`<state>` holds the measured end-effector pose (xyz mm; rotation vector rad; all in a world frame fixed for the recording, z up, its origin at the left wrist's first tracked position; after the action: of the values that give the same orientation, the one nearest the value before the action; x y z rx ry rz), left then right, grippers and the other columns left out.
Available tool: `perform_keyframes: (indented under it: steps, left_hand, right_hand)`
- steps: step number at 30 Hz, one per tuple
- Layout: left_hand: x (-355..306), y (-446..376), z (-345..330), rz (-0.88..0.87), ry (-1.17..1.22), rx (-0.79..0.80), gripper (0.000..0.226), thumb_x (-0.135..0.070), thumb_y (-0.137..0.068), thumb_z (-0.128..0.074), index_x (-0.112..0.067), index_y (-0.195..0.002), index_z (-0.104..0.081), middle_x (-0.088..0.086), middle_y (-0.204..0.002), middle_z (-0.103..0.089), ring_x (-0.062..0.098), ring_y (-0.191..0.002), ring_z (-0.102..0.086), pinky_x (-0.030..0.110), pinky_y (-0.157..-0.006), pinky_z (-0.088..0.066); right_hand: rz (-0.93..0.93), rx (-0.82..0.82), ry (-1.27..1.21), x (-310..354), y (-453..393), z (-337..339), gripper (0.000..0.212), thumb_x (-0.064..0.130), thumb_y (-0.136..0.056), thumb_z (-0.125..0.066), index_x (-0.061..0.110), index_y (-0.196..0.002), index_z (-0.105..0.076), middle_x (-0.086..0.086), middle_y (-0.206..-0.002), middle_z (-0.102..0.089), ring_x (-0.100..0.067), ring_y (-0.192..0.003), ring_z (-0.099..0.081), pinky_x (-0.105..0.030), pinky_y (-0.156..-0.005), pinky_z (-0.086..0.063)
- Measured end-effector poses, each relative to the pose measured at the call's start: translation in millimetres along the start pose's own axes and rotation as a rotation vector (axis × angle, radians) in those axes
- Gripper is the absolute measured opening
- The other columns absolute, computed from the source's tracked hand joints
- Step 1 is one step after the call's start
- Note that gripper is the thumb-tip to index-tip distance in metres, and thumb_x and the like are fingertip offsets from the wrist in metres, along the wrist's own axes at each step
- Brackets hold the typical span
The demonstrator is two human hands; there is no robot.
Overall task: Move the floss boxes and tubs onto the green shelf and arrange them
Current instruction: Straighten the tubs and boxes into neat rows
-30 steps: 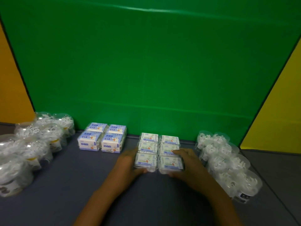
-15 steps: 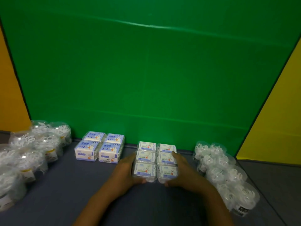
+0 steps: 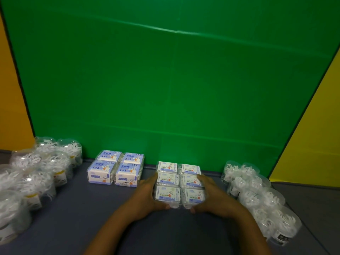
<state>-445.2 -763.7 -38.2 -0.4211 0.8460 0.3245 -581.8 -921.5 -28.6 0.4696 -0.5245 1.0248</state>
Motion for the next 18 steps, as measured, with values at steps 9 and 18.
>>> perform_keyframes:
  steps: [9,18]
  left_hand:
    - [-7.3,6.5,2.1,-0.024,-0.006,-0.064,0.080,-0.034,-0.062,-0.085,-0.043,-0.127,-0.040,-0.020,-0.127,-0.055,-0.013,-0.114,-0.050,0.012,-0.096,-0.043]
    - [-22.1,20.1,6.0,-0.053,-0.060,-0.168,0.057,-0.019,-0.071,-0.083,-0.034,-0.117,-0.052,-0.027,-0.109,-0.050,-0.031,-0.098,-0.043,-0.006,-0.082,-0.033]
  right_hand:
    - [0.046,-0.087,0.034,10.7,15.1,2.7,0.099,0.029,-0.068,-0.088,0.039,-0.142,-0.024,0.015,-0.131,-0.032,-0.004,-0.122,-0.038,-0.004,-0.095,-0.029]
    - [0.052,-0.144,0.110,16.5,23.1,6.2,0.074,0.024,-0.074,-0.084,0.028,-0.136,-0.044,0.018,-0.113,-0.040,-0.003,-0.110,-0.044,0.005,-0.076,-0.030]
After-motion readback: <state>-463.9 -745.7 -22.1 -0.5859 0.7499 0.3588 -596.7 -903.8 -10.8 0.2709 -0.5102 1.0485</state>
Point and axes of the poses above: each hand's wrist, its own y-axis away from the middle knuckle, its own z-axis out of the back of the hand, x = y × z, the point moved 7 cm from there along -y, towards the middle knuckle
